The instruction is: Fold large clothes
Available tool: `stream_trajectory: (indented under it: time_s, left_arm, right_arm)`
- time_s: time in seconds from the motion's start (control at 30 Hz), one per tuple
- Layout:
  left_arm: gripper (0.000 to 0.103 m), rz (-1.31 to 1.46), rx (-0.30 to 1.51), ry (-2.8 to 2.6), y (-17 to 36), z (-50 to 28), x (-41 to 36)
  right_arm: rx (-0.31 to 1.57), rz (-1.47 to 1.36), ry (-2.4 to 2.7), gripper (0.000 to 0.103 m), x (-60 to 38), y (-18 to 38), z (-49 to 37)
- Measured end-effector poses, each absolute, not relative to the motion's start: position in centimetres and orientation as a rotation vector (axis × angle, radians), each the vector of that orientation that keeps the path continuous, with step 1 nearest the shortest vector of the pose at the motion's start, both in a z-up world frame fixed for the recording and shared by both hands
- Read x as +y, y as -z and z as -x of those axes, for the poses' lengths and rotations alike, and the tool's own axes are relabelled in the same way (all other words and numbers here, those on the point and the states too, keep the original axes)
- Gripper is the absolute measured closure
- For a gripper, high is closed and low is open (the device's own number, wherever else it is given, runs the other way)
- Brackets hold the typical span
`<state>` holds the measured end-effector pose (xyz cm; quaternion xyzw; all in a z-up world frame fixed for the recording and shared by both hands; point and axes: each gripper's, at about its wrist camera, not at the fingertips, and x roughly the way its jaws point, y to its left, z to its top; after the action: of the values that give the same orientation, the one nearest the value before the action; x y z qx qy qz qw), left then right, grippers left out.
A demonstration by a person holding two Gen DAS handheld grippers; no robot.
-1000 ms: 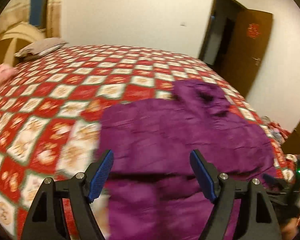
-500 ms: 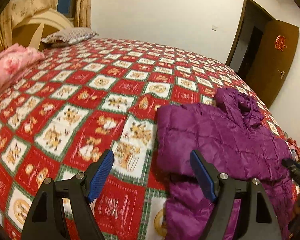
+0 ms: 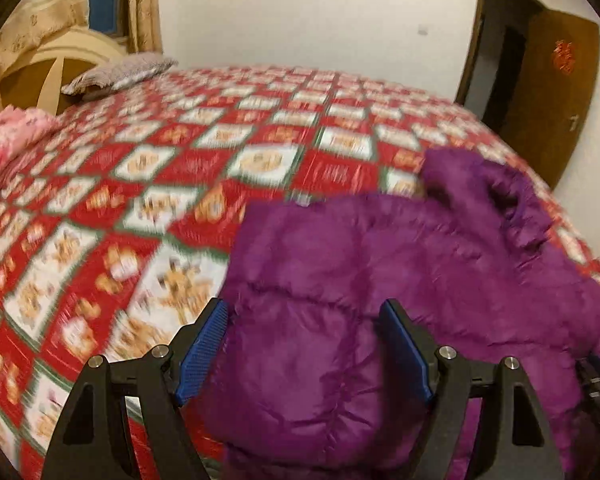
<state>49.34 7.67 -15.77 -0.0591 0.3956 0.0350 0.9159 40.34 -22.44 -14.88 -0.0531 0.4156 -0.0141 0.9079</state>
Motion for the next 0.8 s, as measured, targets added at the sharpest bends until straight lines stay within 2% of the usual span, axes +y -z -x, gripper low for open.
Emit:
stream_trajectory:
  time_s: [0.1, 0.3, 0.37, 0.43, 0.5, 0.8]
  left_arm:
    - [0.024, 0.144, 0.835, -0.08, 18.0, -49.0, 8.1]
    - [0.02, 0.189, 0.822, -0.072, 18.0, -48.5, 8.6]
    - [0.02, 0.2, 0.816, -0.079, 18.0, -48.3, 8.7]
    - [0.02, 0.222, 0.807, -0.091, 17.9, -48.0, 8.8]
    - [0.02, 0.247, 0.803, -0.097, 17.9, -47.9, 9.2]
    - [0.02, 0.31, 0.774, -0.068, 18.0, -47.7, 10.0]
  right_arm:
    - [0.868, 0.099, -0.007, 0.056, -23.0, 14.7, -40.4]
    - [0.929, 0.056, -0.055, 0.053, -23.9, 14.1, -41.1]
    - [0.931, -0.021, -0.077, 0.045, -24.2, 12.8, -41.4]
    - [0.88, -0.129, -0.086, 0.025, -25.0, 10.7, -42.3]
    - [0.843, -0.202, -0.075, 0.02, -25.4, 9.1, -44.1]
    - [0.856, -0.337, -0.004, 0.02, -26.0, 7.6, -58.9]
